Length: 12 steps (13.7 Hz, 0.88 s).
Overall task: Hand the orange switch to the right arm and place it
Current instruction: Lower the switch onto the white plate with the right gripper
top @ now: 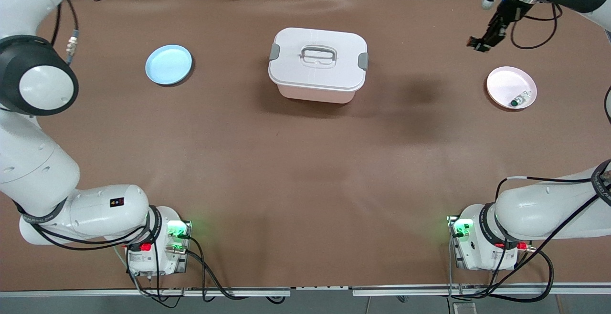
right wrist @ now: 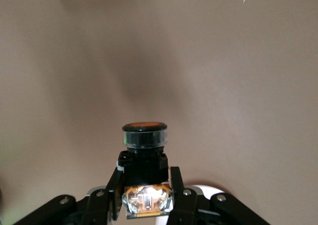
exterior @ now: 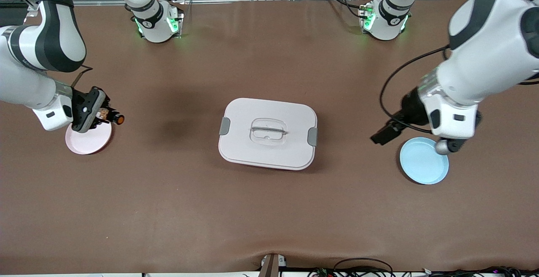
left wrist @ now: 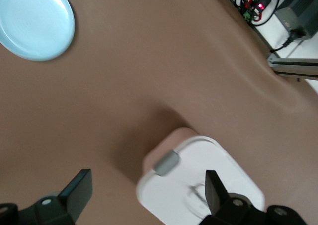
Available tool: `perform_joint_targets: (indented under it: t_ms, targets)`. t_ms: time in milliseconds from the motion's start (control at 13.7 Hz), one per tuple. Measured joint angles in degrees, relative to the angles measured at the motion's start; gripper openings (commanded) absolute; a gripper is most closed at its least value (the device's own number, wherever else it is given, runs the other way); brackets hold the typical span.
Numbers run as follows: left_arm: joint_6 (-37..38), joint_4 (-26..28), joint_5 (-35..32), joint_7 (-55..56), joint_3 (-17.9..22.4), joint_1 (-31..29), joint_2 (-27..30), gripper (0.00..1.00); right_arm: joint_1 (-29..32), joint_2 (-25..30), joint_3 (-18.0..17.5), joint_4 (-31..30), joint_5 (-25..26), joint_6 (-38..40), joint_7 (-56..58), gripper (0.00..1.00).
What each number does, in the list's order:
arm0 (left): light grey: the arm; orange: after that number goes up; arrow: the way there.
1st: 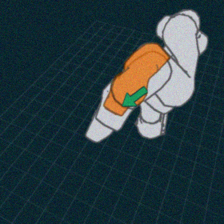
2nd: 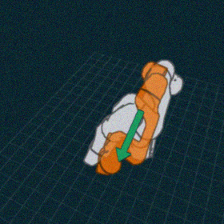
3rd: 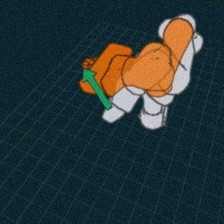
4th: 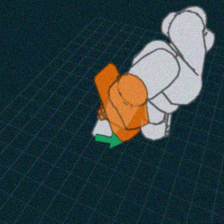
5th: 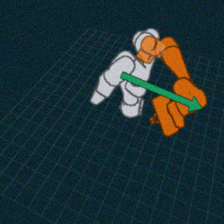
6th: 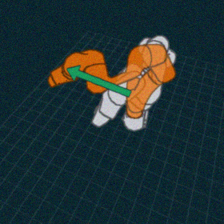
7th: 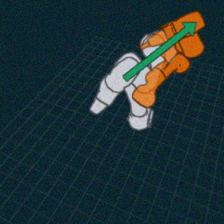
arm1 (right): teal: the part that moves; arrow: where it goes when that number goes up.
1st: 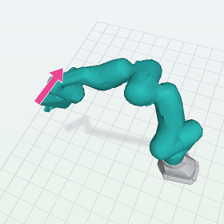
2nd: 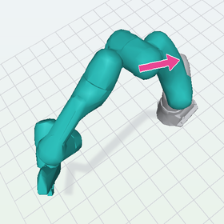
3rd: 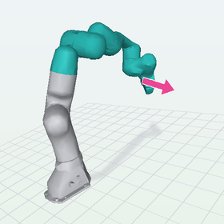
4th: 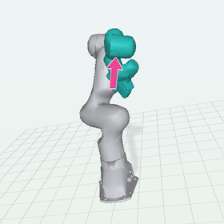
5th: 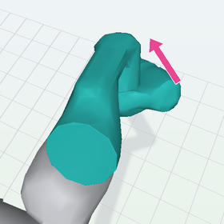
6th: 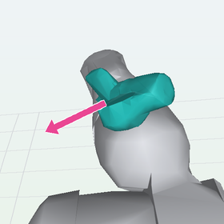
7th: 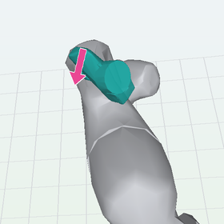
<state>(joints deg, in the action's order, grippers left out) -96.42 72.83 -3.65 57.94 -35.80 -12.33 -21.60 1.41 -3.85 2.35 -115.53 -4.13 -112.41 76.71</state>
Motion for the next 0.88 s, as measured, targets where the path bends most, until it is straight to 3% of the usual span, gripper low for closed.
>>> perform_joint_targets:
  t_ms: [219, 511, 657, 876]
  targets:
    - [5.44, 0.07, -4.00, -13.43, 0.01, -3.43, 1.71, 1.00, 1.85, 0.02, -0.05, -3.44, 2.28, -6.78, 7.18, 0.00]
    - [7.38, 1.92, -4.52, -25.91, 0.41, -6.72, 5.42, 1.00, 5.74, -0.01, -0.07, -12.22, 2.56, -21.03, 15.82, 0.00]
    - [7.61, 4.22, -4.51, -33.39, 5.30, -4.46, 8.70, 1.00, 8.44, -0.03, -0.08, -16.01, 2.65, -27.56, 20.09, 0.00]
    - [7.86, 8.49, -2.59, -44.01, 16.82, 2.28, 14.98, 1.00, 12.35, -0.61, -0.08, -19.84, 2.70, -34.64, 24.39, 0.00]
